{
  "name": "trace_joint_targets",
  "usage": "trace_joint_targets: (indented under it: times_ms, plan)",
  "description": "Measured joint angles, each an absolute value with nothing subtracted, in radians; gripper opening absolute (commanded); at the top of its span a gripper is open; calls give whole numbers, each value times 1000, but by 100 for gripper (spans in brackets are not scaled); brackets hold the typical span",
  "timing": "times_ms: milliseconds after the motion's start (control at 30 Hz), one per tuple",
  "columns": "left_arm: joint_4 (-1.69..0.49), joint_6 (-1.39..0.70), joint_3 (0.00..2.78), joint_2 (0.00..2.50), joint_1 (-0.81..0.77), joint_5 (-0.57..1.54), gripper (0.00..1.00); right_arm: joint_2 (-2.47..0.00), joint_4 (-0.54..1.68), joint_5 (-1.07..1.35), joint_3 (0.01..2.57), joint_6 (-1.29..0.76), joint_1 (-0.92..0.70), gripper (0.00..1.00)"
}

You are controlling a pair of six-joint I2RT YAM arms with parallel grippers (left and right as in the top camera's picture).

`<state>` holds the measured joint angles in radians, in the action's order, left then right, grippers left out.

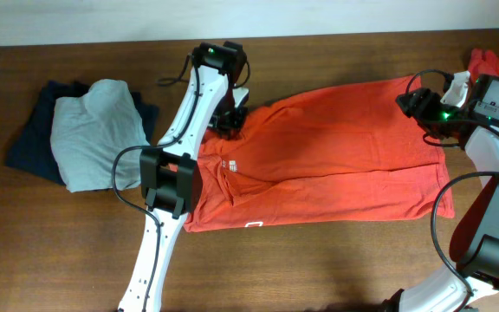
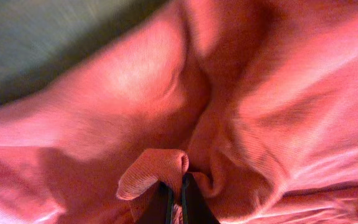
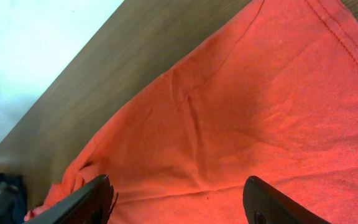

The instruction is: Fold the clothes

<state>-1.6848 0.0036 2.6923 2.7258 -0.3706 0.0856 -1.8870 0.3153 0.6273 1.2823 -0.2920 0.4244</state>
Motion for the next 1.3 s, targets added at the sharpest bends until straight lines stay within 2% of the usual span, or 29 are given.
trace_joint_targets:
  times_ms: [233,300,333,367,400,433,500,633,967,1300]
  plan:
    - [-1684,4,2614,2726,-389,93,0,-1887,322,627,1282,-292,424,72]
    - [-1684,3,2614,2726,-392,93,6,-1887,322,627,1282,-293,424,72]
    - [-1684,3,2614,2726,-393,93,16,-1887,322,627,1282,-292,424,72]
    - [-1684,2,2614,2726,-393,94,47,-1887,322,627,1282,-292,424,73]
    - [-1684,-1,2614,2725,-393,96,54,-1887,323,627,1282,-292,424,73]
    - [-1684,-5,2613,2724,-393,97,56,-1887,326,627,1283,-292,424,73]
    - [-1684,-8,2608,2712,-392,86,72,-1887,337,628,1283,-292,424,73]
    - [-1684,-14,2600,2643,-384,44,86,-1887,420,629,1299,-292,423,74]
    - [-1684,-15,2599,2256,-264,-14,87,-1915,622,522,1590,-284,361,74]
    - [-1687,-15,2600,2083,-197,-23,87,-2150,574,305,1798,-276,353,74]
